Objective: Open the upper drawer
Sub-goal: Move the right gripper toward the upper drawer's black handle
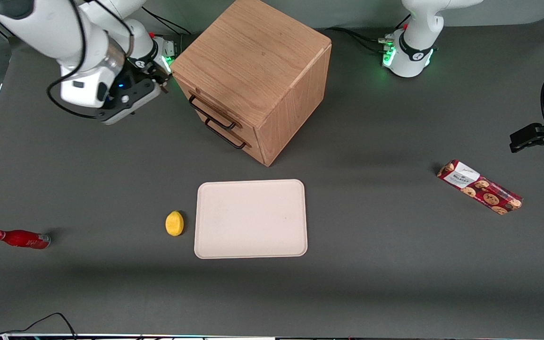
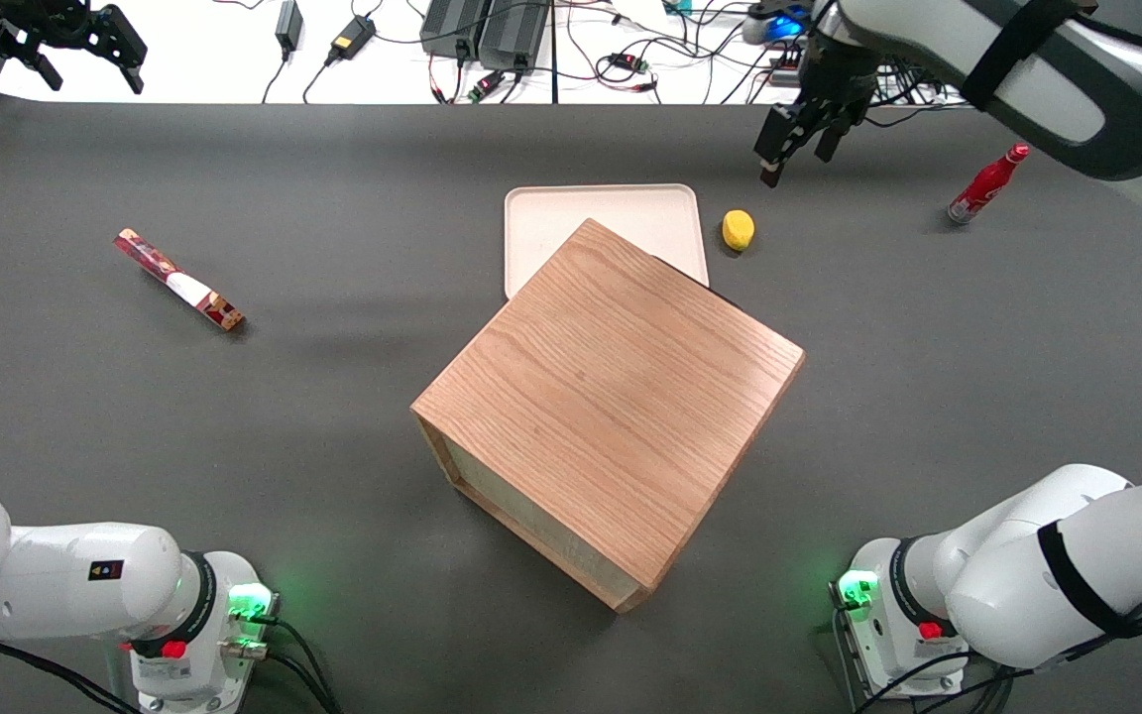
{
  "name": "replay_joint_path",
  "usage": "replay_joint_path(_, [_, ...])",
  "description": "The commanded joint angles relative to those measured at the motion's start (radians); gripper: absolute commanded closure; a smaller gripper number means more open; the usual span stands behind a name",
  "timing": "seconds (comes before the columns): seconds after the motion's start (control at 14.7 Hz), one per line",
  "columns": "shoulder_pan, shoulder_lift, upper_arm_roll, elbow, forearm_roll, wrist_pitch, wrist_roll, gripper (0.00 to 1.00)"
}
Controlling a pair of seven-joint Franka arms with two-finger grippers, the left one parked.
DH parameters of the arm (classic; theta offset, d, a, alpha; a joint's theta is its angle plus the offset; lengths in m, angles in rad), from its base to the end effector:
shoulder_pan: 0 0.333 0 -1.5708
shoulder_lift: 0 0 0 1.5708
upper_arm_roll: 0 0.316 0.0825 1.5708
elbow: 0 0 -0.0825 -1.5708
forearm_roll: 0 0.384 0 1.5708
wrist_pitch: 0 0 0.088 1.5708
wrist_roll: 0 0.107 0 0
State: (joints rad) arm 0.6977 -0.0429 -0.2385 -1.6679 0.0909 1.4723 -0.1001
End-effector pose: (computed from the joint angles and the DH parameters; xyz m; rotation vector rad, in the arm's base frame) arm 0.4696 0.2410 0.5946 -2.9386 -0.8486 0.2598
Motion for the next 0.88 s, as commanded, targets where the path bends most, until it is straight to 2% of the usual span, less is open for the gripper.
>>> replay_joint_path(0.0, [0.063,0.029,-0.027,0.023,0.018,0.009,-0.026,0.00])
replay_joint_path(0.14, [0.063,0.046,-0.025,0.023,0.027,0.023,-0.027,0.00])
replay_joint_path(0.34, [0.049,0.072,-0.027,0.013,0.104,0.022,-0.055,0.00])
replay_joint_path(0.54, [0.026,0.121,-0.030,0.011,0.162,0.020,-0.183,0.00])
replay_joint_path(0.82, [0.017,0.167,-0.030,-0.012,0.170,0.028,-0.196,0.00])
